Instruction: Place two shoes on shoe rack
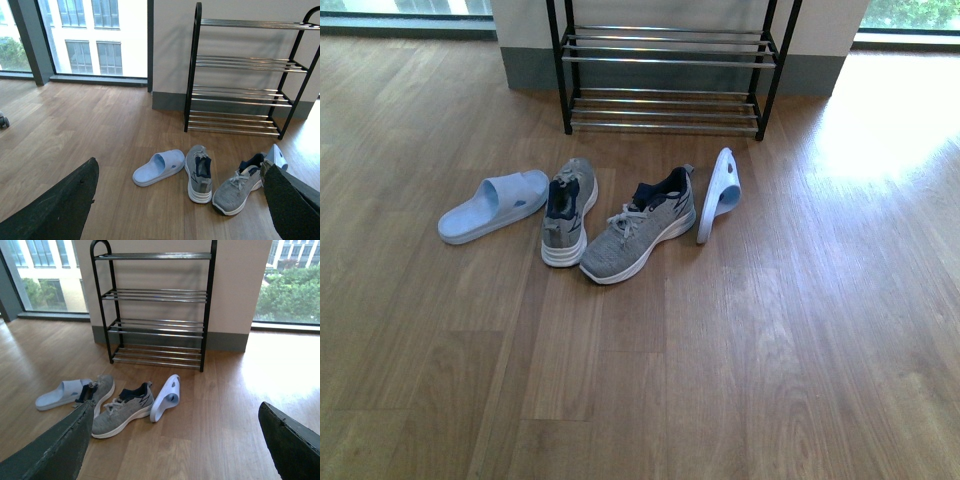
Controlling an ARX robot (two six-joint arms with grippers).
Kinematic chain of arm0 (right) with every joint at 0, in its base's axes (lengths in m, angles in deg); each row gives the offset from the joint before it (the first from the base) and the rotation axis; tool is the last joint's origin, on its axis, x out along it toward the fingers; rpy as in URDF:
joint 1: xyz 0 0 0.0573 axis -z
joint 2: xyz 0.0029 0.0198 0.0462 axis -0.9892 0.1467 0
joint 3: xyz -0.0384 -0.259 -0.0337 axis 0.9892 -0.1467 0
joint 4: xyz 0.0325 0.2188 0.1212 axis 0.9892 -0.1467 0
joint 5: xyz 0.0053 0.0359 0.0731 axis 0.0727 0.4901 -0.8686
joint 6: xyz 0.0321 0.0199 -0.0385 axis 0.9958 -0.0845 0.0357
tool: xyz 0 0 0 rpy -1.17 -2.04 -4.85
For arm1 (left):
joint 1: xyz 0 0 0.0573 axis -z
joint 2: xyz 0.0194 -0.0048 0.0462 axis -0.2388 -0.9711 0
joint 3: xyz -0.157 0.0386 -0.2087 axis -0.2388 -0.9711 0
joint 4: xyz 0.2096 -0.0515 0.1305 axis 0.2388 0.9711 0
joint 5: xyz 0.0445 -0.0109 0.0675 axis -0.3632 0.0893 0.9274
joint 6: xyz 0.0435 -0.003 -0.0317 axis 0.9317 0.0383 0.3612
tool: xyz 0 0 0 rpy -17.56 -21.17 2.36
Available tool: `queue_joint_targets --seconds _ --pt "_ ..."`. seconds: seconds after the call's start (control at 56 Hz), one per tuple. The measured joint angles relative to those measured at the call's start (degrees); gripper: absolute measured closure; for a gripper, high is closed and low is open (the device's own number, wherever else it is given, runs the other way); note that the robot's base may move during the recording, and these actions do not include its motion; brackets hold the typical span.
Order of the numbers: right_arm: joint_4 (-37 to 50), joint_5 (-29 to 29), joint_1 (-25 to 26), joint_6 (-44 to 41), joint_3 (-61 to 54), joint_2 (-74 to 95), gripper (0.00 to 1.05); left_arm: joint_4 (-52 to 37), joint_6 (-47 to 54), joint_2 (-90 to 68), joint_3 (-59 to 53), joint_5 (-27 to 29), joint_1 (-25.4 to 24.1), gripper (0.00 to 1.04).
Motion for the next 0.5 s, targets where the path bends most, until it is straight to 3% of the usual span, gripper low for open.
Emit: queue_joint_targets --seconds 0.5 --pt "0.02 0.00 0.00 0.00 0.00 0.00 0.09 0.00 0.00 0.00 0.00 0.00 0.00 0.09"
